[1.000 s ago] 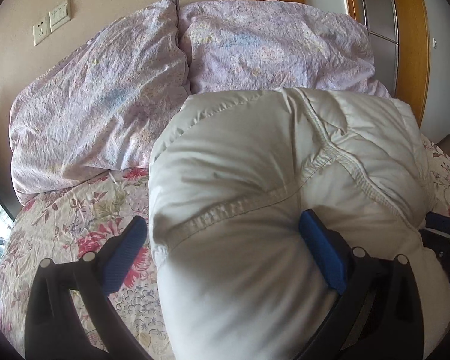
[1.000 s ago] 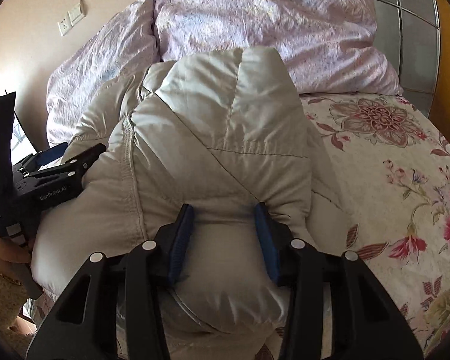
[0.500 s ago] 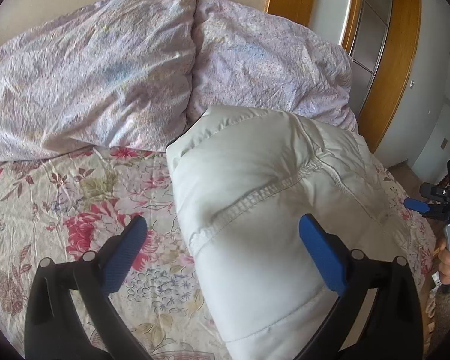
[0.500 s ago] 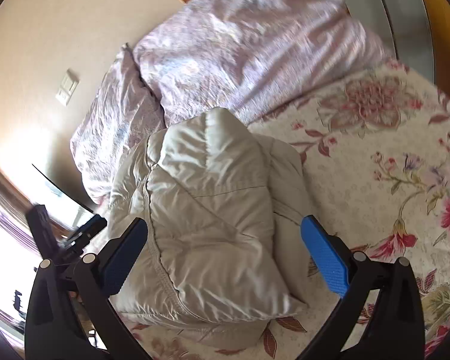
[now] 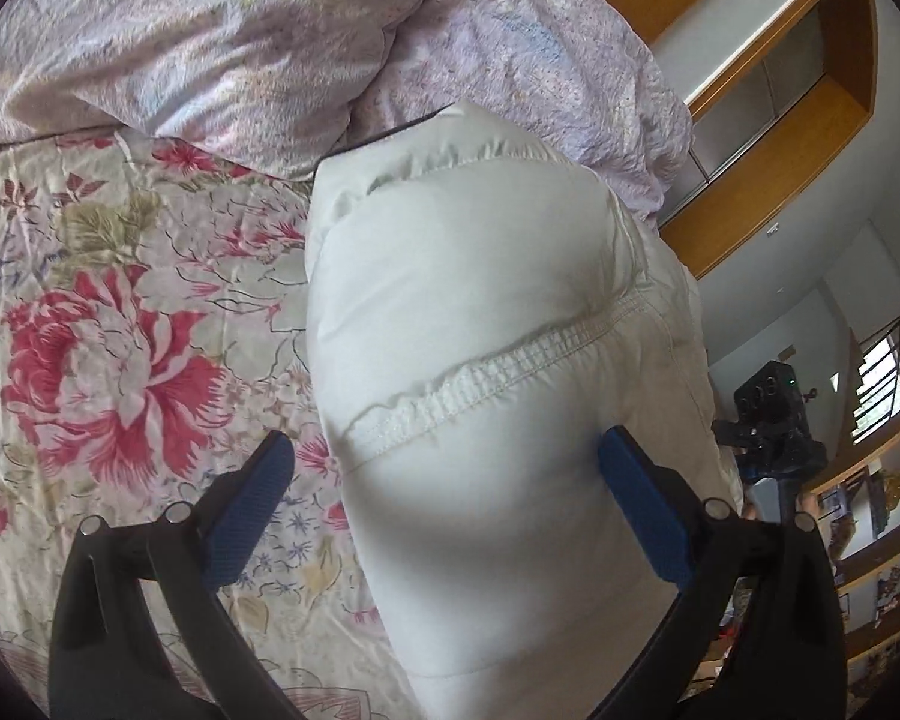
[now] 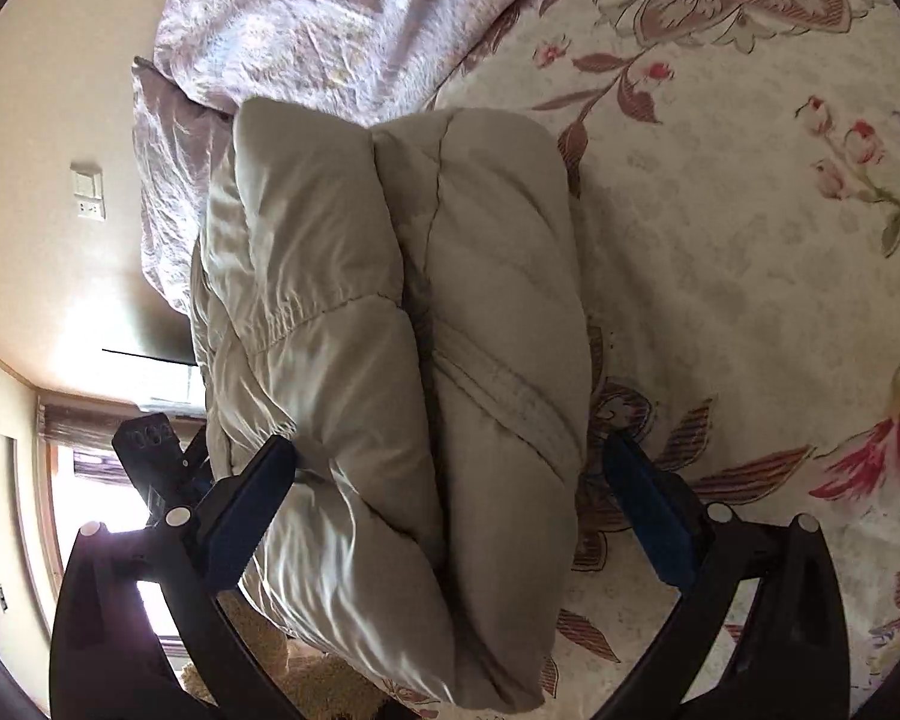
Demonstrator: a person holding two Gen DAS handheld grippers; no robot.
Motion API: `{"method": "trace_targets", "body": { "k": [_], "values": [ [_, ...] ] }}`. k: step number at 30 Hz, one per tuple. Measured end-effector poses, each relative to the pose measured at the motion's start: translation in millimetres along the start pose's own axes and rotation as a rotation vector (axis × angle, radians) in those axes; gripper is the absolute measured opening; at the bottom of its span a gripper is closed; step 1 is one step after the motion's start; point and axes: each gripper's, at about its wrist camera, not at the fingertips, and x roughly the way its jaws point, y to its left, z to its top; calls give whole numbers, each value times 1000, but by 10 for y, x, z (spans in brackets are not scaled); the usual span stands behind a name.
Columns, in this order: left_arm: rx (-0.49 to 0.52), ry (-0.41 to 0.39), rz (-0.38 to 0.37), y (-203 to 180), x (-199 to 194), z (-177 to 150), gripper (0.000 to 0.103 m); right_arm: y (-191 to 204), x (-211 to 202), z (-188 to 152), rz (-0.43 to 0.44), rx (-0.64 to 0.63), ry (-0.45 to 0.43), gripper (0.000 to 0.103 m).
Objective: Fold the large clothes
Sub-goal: 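Lift and roll the jacket bundle over with both grippers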
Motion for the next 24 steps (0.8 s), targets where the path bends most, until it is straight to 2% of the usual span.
{"method": "trace_targets", "body": {
  "k": [6,11,15,24],
  "values": [
    [-107,42,-129,199,171,-43,101,124,197,48,40,-46,28,102],
    [-227,98,-263,353,331,-112,101,148,241,61,78,-37,34,102],
    [-224,123,-286,359,338,-91,101,206,271,85,83,-74,44,102],
    [-173,91,-217,92,386,-75,100,425,426,-9,100,-129,8,102]
  ]
}}
